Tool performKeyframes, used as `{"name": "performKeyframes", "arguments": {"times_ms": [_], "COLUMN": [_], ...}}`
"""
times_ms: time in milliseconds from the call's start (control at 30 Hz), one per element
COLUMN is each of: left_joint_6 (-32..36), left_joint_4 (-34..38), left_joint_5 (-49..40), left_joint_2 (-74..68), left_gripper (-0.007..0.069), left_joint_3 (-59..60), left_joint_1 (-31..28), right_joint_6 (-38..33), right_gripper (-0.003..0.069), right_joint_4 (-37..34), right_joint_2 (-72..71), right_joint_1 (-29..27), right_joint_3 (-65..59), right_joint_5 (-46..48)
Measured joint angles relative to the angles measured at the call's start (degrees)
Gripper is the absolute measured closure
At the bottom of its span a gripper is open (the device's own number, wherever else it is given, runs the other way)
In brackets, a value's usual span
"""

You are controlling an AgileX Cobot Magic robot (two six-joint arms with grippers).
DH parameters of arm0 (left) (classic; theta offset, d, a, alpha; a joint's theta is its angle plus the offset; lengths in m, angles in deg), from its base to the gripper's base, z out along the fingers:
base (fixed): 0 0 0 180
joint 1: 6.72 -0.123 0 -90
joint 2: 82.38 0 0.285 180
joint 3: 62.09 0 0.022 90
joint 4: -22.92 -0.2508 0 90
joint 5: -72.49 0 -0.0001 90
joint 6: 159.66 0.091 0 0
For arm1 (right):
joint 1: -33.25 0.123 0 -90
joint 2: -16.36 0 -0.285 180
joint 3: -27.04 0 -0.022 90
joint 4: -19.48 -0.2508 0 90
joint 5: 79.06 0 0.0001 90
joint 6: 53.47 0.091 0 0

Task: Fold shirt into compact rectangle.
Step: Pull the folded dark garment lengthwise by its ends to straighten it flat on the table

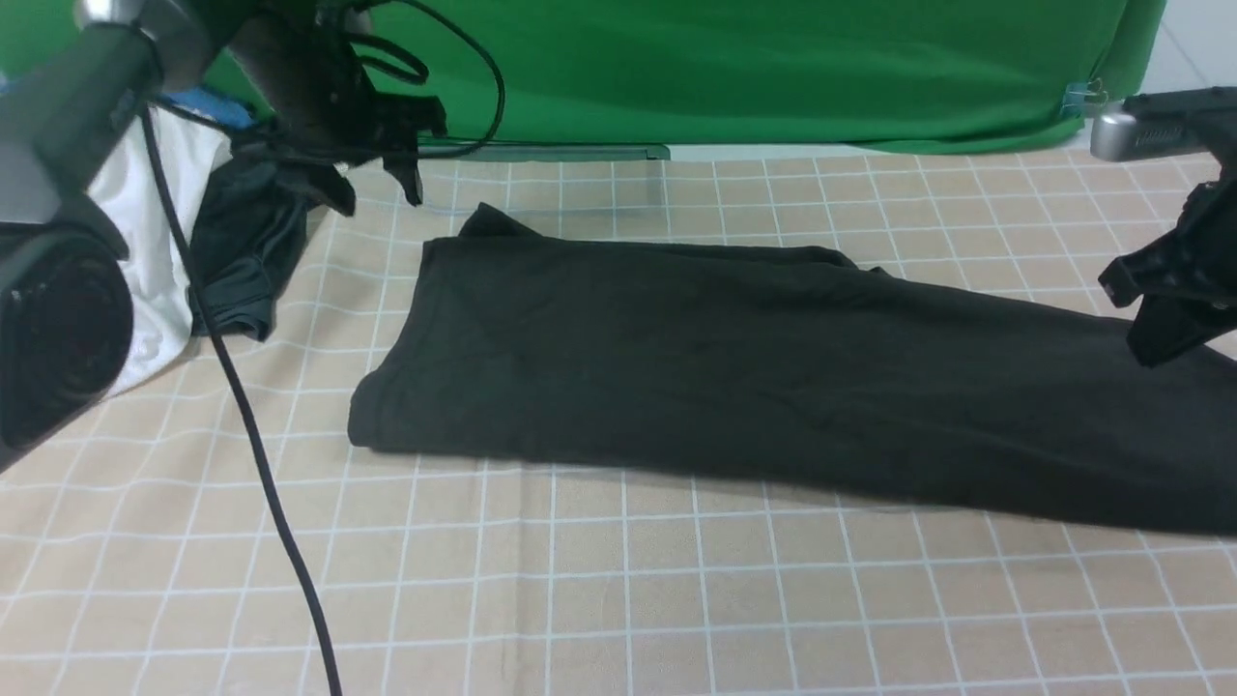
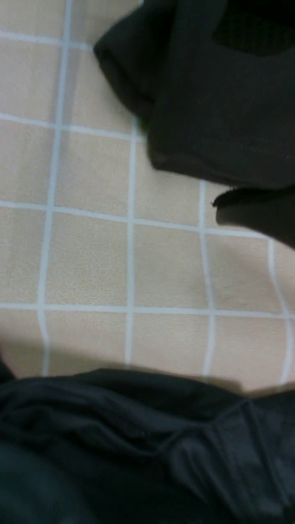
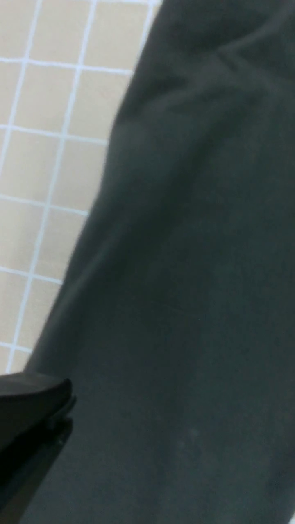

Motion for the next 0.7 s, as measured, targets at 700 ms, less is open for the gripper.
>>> {"name": "performKeyframes", "arguments": {"times_ms": [700], "left_joint_6": [-0.93], "left_joint_4": [9.18], "left_joint_5": [6.51], "left_joint_2": [9.62], "left_gripper": [0.0101], "left_joint_3": [31.70], "left_joint_1": [-0.13], "right_joint_6": [1.60], "right_gripper": [0.0235], "right_joint_4": [0.04], "right_joint_2": [-3.09], "right_joint_1": [-0.46], "right_joint_3": [-0.06], "right_joint_5": [5.30]}}
